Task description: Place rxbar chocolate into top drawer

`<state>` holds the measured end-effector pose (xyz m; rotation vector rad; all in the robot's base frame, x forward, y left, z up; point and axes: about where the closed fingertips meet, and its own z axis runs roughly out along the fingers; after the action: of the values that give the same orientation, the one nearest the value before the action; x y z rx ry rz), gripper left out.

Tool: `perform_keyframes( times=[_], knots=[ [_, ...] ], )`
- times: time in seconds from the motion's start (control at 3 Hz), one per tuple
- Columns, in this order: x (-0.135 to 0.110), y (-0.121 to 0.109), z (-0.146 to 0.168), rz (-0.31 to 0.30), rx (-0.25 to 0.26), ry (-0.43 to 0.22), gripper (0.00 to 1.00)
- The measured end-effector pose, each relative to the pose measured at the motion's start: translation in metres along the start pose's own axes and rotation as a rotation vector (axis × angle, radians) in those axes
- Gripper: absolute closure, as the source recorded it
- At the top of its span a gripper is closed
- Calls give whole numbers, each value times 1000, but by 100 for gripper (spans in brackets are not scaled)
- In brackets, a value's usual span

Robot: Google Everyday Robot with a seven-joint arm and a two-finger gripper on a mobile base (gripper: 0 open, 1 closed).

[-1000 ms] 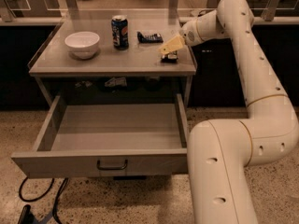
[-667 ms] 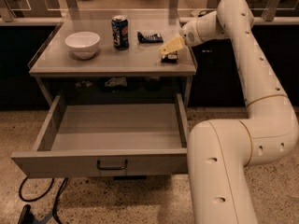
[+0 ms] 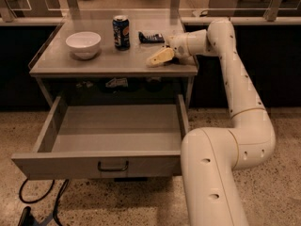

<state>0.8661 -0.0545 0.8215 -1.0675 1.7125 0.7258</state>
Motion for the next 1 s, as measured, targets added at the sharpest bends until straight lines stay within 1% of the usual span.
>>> perform_keyframes(
  times=[0.33,0.67,1.0],
  knots=[
    [0,0,0,0,0,1,0],
    [1,-4,-5,-5,22,30,0],
    [9,-29,-52,0,141,124,0]
  ],
)
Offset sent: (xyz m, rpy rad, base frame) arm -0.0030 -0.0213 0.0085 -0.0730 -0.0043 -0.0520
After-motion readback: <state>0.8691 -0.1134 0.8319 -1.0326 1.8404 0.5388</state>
